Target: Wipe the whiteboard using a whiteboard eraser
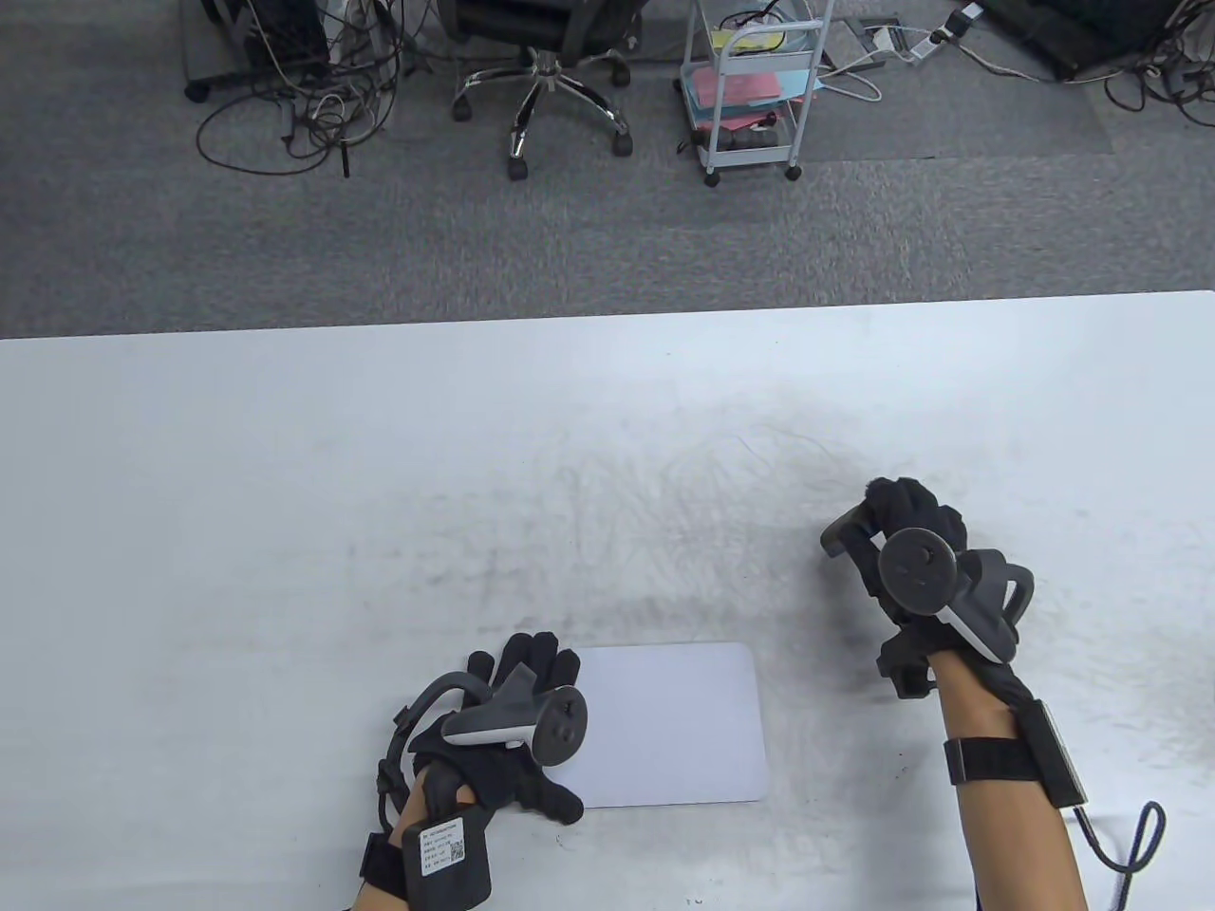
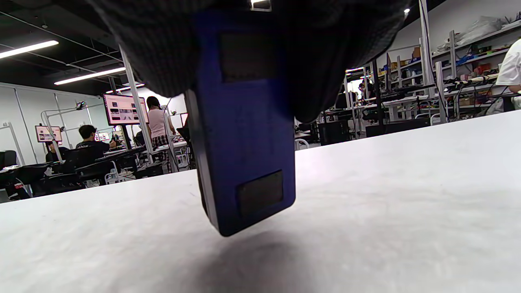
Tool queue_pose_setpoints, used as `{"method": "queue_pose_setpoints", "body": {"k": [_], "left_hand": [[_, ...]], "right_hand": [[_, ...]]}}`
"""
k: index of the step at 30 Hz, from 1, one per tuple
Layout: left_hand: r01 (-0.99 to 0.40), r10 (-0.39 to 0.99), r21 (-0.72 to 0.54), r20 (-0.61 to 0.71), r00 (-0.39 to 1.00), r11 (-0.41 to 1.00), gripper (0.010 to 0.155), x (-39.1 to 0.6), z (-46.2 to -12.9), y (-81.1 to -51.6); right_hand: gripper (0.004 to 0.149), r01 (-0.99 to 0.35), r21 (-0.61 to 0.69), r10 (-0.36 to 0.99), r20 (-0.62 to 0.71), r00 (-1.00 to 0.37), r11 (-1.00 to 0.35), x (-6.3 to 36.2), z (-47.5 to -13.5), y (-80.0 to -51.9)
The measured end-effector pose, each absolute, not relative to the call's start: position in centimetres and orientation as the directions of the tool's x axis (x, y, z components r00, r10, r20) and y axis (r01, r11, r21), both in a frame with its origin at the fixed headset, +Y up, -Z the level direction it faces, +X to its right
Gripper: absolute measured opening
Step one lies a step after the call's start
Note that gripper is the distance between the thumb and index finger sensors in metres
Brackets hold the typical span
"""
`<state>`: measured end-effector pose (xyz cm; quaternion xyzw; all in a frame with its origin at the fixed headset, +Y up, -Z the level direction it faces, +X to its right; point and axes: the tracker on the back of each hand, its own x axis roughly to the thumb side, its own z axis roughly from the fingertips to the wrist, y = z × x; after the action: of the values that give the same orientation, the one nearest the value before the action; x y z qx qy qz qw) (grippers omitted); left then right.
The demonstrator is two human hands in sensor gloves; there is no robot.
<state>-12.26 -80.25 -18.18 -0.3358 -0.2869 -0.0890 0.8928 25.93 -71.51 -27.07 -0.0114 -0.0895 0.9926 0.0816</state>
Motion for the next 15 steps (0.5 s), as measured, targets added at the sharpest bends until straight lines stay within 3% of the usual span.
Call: {"method": "queue_pose_setpoints", "body": {"k": [6,15], "left_hand": [[0.353,0.031,-0.549,0.571,0.820,0.758,0.132,-12.3,-18.2,-80.2],[0.353,0.030,-0.549,0.570,0.821,0.758,0.132,-12.3,-18.2,-80.2]], "right_hand": [[0.055,-0.169,-0.189,0.178,-0.032,-0.983,-0.967,26.9,-27.1,-72.6],[0.058,-0.125,-0.155,0.131,-0.027,-0.991,-0.980,27.9,-26.2,-72.2]]}}
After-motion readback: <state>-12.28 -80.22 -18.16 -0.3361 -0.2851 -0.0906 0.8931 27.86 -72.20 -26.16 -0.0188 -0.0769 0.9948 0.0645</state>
